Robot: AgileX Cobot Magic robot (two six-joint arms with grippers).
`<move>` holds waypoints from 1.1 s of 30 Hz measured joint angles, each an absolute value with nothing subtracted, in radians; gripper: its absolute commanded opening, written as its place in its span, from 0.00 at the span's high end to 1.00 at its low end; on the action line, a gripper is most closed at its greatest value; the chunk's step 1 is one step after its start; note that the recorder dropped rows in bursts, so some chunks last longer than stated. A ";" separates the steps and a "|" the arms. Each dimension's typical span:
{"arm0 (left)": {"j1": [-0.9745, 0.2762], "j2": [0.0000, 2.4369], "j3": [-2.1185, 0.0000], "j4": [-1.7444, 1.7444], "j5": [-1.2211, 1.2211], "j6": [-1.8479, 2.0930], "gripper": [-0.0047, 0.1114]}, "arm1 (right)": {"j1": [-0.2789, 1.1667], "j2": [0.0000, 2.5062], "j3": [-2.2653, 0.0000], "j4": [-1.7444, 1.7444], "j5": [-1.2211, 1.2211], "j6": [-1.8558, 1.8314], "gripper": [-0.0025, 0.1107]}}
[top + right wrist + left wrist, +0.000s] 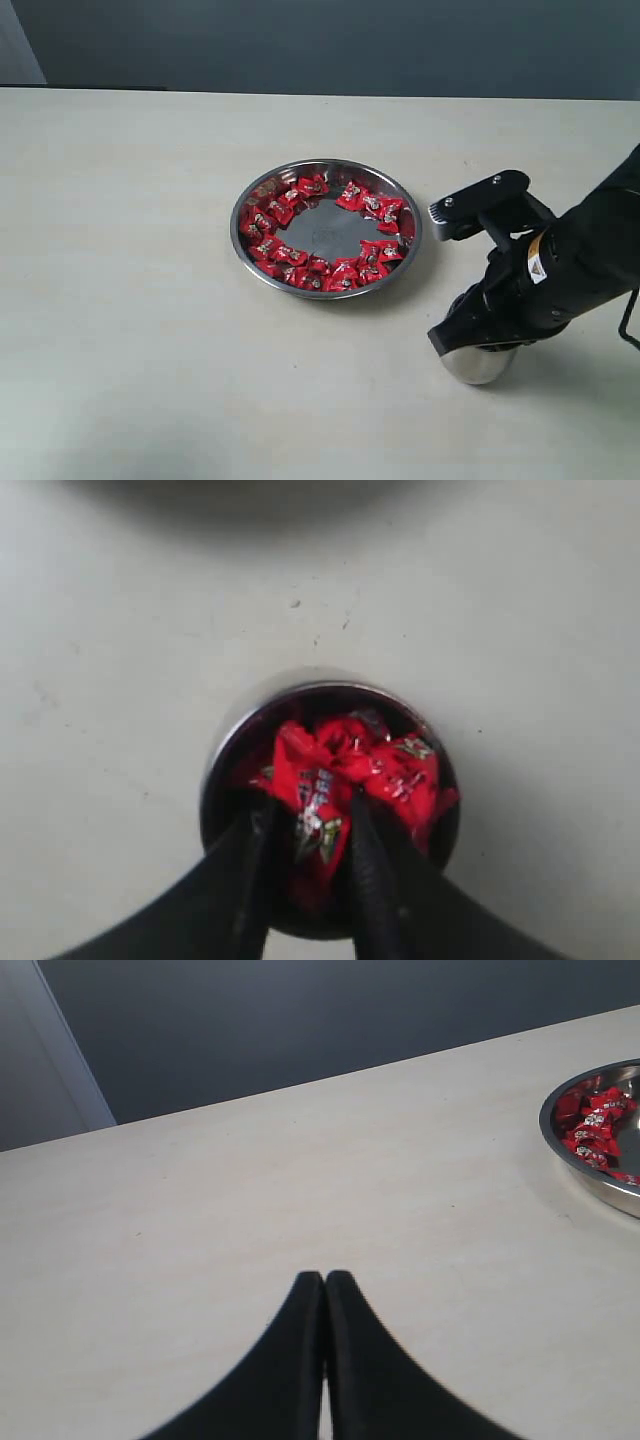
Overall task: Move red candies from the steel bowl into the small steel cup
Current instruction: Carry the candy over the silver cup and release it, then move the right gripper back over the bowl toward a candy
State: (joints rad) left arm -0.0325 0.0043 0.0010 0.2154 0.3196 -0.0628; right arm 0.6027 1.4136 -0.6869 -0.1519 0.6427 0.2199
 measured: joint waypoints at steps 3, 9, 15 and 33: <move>-0.032 0.004 0.001 0.215 0.320 -0.063 0.96 | 0.603 1.379 -0.687 -0.159 0.645 0.220 0.75; -0.032 0.004 0.001 0.215 0.320 -0.063 0.96 | 0.603 1.310 -0.687 -0.179 0.647 0.220 0.75; -0.032 0.004 0.001 0.215 0.320 -0.063 0.96 | 0.603 1.290 -0.687 -0.181 0.623 0.220 0.75; -0.032 0.004 0.001 0.215 0.320 -0.063 0.96 | 0.603 1.592 -0.929 -0.162 0.228 0.165 0.62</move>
